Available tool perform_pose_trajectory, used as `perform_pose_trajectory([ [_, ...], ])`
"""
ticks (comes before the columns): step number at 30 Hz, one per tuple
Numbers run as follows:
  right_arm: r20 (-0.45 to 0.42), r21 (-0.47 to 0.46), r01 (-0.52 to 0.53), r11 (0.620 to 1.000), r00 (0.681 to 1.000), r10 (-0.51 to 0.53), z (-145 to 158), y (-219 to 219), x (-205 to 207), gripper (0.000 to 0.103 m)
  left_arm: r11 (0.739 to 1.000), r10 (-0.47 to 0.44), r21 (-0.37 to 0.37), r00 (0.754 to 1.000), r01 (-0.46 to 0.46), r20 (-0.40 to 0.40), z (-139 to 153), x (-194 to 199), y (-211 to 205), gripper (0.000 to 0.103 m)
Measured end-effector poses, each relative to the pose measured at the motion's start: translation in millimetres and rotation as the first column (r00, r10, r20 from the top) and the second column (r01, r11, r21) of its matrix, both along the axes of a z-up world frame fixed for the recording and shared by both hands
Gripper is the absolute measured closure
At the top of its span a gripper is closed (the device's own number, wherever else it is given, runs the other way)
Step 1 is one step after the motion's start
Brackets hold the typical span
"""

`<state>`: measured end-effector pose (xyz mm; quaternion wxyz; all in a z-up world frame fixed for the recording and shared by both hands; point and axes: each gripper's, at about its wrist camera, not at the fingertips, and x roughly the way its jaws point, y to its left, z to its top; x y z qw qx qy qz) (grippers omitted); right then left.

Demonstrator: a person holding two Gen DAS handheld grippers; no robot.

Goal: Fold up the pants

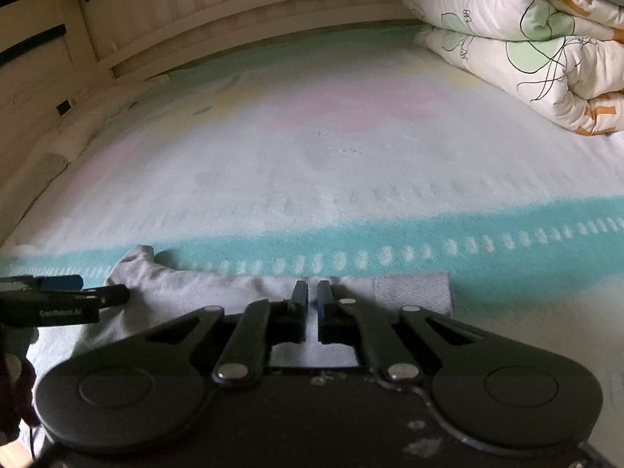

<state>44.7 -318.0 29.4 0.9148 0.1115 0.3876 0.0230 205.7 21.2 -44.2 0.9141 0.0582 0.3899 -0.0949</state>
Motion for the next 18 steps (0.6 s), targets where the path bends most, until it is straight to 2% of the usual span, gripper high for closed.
perform_pose_trajectory([
  [2,0.003,0.012,0.005,1.0,1.0,-0.005,1,-2,2,0.096,1.0,0.003,-0.015,1.0,-0.002,0.009,5,-1,2,0.016],
  [5,0.031,0.039,0.024,0.999,0.999,-0.026,10,-13,-5,0.075,0.998,0.009,-0.056,1.0,-0.008,0.015,14,-2,7,0.016],
  [7,0.051,0.041,0.041,0.998,0.998,-0.043,16,-20,-12,0.071,0.996,0.009,-0.094,1.0,-0.008,0.006,21,-4,12,0.016],
  [9,0.055,0.048,0.069,0.996,0.996,-0.072,20,-27,-17,0.057,0.991,0.001,-0.134,1.0,-0.002,-0.01,24,-9,13,0.015],
  [13,0.019,0.111,0.105,0.988,0.994,-0.108,20,-44,-27,0.053,0.987,-0.021,-0.161,0.999,0.017,-0.024,25,-31,15,0.014],
  [15,-0.01,0.13,0.099,0.987,0.995,-0.098,18,-48,-32,0.046,0.984,-0.044,-0.177,0.998,0.034,-0.052,20,-42,14,0.014],
  [18,-0.057,0.145,0.086,0.986,0.995,-0.078,11,-48,-39,0.044,0.98,-0.079,-0.189,0.992,0.06,-0.094,11,-54,12,0.014],
])
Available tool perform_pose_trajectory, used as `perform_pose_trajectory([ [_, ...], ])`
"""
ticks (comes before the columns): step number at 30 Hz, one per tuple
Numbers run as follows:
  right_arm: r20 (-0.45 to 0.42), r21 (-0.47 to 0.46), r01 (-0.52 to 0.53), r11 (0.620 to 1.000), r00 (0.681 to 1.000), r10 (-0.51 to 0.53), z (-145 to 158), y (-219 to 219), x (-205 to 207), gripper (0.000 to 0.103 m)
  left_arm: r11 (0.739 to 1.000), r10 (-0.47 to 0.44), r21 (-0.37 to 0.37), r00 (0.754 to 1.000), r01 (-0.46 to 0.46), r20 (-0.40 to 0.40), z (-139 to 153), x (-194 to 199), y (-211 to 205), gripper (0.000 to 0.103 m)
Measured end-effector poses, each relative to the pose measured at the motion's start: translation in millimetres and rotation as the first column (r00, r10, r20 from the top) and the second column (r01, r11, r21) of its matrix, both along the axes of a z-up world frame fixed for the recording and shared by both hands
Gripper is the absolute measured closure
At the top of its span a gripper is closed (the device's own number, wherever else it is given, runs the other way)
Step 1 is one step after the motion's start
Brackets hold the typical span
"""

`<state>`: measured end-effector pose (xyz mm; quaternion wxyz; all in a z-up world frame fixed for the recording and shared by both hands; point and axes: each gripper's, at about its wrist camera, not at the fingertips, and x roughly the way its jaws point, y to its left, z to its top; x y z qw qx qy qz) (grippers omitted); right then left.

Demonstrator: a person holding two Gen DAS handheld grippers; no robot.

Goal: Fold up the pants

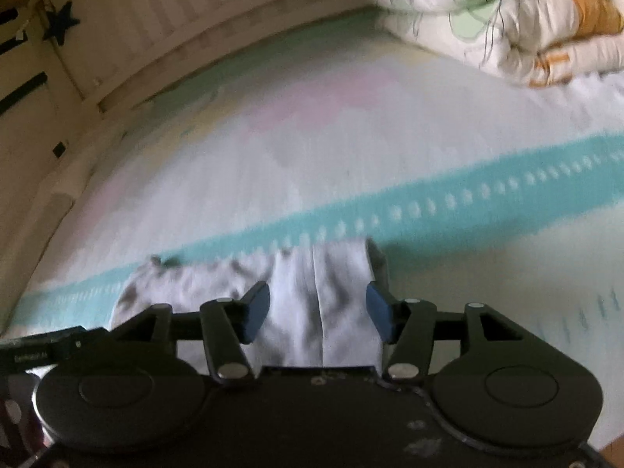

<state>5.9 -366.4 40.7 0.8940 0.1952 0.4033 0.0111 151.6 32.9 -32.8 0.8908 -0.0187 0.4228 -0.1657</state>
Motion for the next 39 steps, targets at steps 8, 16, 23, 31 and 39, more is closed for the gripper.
perform_pose_trajectory([
  [8,-0.089,0.052,0.031,0.998,0.996,-0.026,-15,-14,-24,0.031,0.999,-0.027,-0.032,0.997,0.025,-0.071,-17,-22,0,0.014],
  [16,-0.176,0.173,0.066,0.983,0.984,-0.035,-37,-26,-35,0.03,0.997,-0.018,-0.071,0.995,0.011,-0.103,-26,-18,3,0.009],
  [23,-0.182,0.227,0.058,0.972,0.983,-0.016,-46,-22,-22,0.024,0.997,-0.046,-0.072,0.995,0.04,-0.091,-31,-8,-7,0.001],
  [31,-0.114,0.251,0.014,0.968,0.993,0.015,-53,-18,-14,0.027,0.99,-0.075,-0.125,0.995,0.066,-0.068,-34,10,-9,0.001],
  [39,-0.077,0.219,-0.033,0.975,0.996,0.051,-40,-7,-17,0.08,0.996,-0.033,-0.083,0.999,0.031,-0.015,-18,-2,-13,0.085],
])
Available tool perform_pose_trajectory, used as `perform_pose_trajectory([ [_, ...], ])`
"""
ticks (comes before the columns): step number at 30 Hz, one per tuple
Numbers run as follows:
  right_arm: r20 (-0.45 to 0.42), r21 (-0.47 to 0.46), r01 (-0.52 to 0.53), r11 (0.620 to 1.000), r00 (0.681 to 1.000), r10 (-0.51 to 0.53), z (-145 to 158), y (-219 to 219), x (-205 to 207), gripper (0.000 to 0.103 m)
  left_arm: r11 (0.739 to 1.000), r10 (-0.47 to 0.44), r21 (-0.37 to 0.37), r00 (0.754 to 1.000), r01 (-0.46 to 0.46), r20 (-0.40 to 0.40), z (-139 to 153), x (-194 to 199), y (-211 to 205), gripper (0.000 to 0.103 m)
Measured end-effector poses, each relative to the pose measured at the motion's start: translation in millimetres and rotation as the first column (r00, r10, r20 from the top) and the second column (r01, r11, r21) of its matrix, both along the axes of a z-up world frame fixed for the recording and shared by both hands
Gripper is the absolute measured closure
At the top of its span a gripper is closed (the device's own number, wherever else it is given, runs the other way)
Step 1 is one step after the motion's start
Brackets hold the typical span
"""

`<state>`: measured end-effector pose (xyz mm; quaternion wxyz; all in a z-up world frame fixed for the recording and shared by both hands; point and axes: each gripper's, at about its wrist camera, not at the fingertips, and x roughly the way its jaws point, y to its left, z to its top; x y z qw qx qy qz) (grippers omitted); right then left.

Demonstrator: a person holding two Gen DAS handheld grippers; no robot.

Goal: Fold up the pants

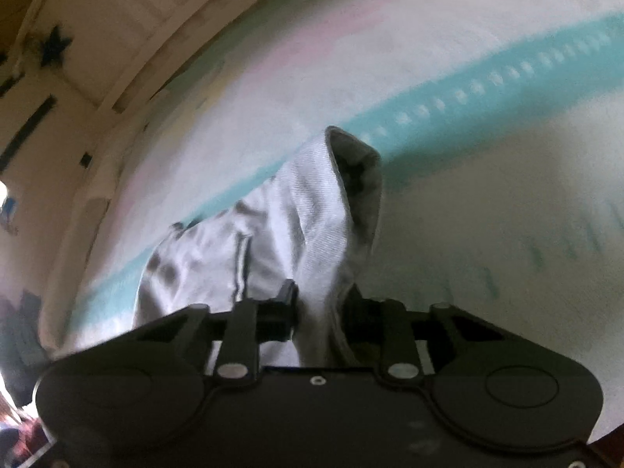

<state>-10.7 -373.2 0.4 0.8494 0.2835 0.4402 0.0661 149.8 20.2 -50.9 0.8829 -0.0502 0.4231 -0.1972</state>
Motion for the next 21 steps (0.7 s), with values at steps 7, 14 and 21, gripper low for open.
perform_pose_trajectory([
  [7,0.122,-0.04,-0.035,0.999,0.992,0.04,53,24,-14,0.082,0.999,-0.004,-0.031,0.993,0.008,0.12,35,-27,4,0.093],
  [14,0.197,-0.028,-0.076,0.997,0.977,0.08,90,51,10,0.082,0.997,0.07,-0.036,0.971,-0.063,0.228,78,-14,29,0.093],
  [21,0.248,0.003,-0.153,0.988,0.957,0.148,115,97,86,0.082,0.985,0.17,-0.019,0.944,-0.171,0.283,112,37,81,0.093],
])
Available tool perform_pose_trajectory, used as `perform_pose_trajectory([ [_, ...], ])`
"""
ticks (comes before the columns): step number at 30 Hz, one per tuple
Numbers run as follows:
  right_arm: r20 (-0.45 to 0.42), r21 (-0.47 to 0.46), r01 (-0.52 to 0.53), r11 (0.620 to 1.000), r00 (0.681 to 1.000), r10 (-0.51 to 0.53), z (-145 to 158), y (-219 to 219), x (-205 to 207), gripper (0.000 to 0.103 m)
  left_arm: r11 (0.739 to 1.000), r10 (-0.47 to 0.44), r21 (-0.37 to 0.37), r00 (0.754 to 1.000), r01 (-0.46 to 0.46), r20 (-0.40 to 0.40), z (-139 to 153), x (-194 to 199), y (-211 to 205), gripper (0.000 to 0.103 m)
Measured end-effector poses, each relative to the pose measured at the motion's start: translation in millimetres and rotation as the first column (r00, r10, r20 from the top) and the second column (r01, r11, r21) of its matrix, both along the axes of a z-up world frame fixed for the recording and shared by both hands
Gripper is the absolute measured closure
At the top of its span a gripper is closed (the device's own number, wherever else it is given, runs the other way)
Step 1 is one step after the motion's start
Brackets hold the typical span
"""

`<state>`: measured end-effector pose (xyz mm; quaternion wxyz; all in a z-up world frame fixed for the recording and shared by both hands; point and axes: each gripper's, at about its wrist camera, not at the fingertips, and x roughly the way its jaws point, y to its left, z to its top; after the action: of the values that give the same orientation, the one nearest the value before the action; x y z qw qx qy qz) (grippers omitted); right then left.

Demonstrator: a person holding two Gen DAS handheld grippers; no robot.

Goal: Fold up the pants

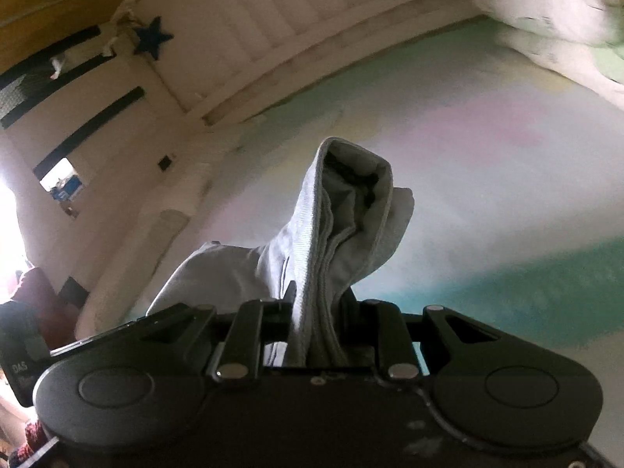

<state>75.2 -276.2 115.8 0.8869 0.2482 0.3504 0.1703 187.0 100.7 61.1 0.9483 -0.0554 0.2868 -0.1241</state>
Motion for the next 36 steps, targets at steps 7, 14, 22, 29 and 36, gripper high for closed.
perform_pose_trajectory([
  [7,-0.031,0.02,-0.058,0.998,0.998,0.058,-22,47,92,0.082,0.993,0.111,-0.023,0.991,-0.113,-0.076,-18,61,47,0.092],
  [14,-0.24,-0.266,-0.04,0.963,0.97,-0.026,-115,61,144,0.065,0.961,0.275,0.137,0.887,-0.24,-0.37,-126,87,83,0.083],
  [22,-0.015,-0.348,-0.002,0.938,1.0,-0.003,-74,55,122,0.064,0.953,0.294,0.141,0.929,-0.268,-0.225,-85,56,72,0.082],
  [29,-0.017,-0.411,-0.166,0.896,0.984,0.175,-66,80,80,0.078,0.975,0.175,0.179,0.947,-0.13,-0.269,-96,39,27,0.076],
  [36,-0.16,-0.42,-0.175,0.89,0.98,0.118,-98,68,52,0.083,0.968,0.247,0.124,0.912,-0.218,-0.328,-101,30,38,0.071],
])
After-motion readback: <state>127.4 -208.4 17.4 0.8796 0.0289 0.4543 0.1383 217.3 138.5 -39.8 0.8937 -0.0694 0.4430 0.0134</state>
